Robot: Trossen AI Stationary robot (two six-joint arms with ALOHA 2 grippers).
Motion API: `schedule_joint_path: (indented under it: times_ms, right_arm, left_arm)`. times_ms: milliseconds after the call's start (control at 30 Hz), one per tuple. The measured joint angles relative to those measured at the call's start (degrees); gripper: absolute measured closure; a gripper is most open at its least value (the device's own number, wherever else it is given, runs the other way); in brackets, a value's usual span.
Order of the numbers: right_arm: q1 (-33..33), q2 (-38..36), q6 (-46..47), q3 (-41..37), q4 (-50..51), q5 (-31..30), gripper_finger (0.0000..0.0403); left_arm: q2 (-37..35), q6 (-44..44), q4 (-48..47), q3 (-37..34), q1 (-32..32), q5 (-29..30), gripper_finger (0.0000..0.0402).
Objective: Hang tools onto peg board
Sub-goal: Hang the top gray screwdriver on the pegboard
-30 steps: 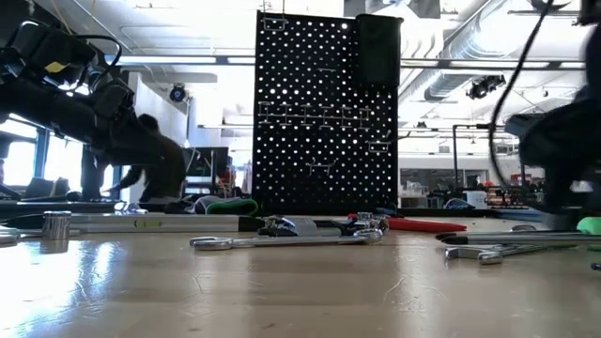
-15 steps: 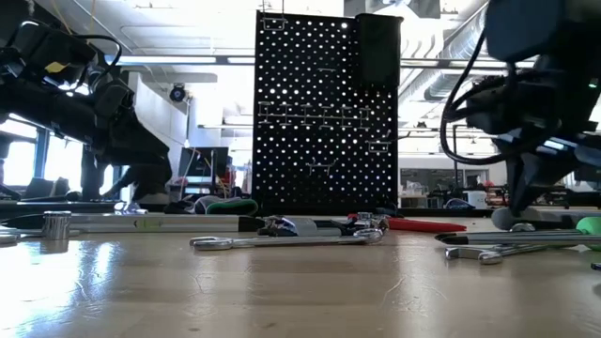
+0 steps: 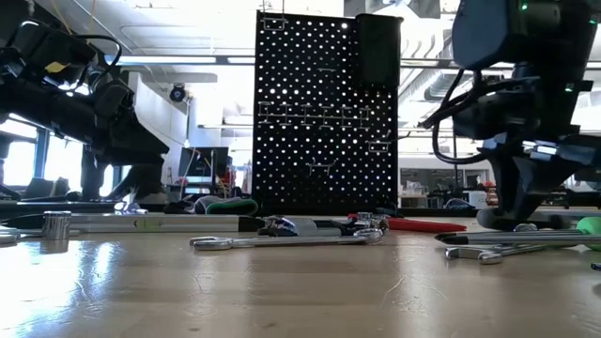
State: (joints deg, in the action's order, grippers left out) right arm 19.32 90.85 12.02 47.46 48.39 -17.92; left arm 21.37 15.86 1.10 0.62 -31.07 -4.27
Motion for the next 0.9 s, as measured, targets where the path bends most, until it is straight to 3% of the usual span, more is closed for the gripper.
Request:
schedule_joint_path:
  times_ms: [267, 600, 900]
  right_arm:
    - [-1.4, -0.7, 1.1, 0.0, 0.1, 3.0, 0.0251]
    - [-1.5, -10.7, 4.5, 0.1, 1.3, 0.7, 0.0249]
    - [-7.5, -10.6, 5.3, -5.3, 0.8, 5.2, 0.0249]
  left_arm:
    - [0.0, -0.1, 0.0, 0.0, 0.0, 0.0, 0.0197]
    - [0.0, -0.7, 0.0, 0.0, 0.0, 0.0, 0.0197]
    - [0.0, -1.0, 0.0, 0.0, 0.0, 0.1, 0.0197]
